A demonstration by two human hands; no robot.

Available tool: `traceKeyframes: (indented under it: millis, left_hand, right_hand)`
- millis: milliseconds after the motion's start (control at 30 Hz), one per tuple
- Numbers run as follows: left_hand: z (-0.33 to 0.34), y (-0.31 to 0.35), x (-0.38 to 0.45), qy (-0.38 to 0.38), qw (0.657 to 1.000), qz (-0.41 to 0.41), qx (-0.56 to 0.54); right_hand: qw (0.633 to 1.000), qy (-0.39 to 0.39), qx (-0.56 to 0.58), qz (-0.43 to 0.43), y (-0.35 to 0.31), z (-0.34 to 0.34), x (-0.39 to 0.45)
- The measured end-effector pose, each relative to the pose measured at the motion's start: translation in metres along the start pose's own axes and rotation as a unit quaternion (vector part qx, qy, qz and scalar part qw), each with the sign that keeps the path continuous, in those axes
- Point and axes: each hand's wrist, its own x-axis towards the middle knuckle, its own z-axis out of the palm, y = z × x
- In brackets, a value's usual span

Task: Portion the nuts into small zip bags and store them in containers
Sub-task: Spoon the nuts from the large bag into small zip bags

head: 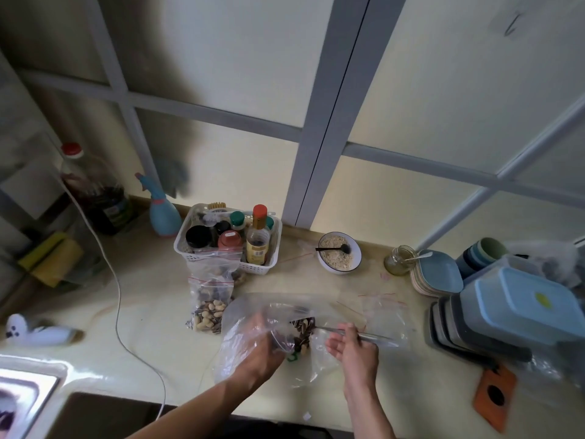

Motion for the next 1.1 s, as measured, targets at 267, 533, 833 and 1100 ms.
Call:
traceKeyframes:
  millis: [267,533,833,1100]
  left_hand:
    - [0.008,0.015,0.007,0.096,0.994,0.042,0.041]
    - [0.018,0.015,0.000,0.138,0.986,0.085,-0.032]
    - [0.011,0.020,-0.022,0.136,0.973,0.129,-0.136]
    - [0.028,-0.025,0.002,0.181,0.978,0.106,-0.020]
  right_hand:
    - [0.995,-0.032,-0.082,-0.054,-0.009,-0.008,-0.019]
    - [0.935,-0.227,-0.227,-0.153,0.001,-0.004,-0.044]
    - [0.895,-0.228,-0.225,-0.311,0.003,-0.012,-0.050]
    - [0.926,-0.178,-0.149,-0.299,0.004,-0.011,-0.058]
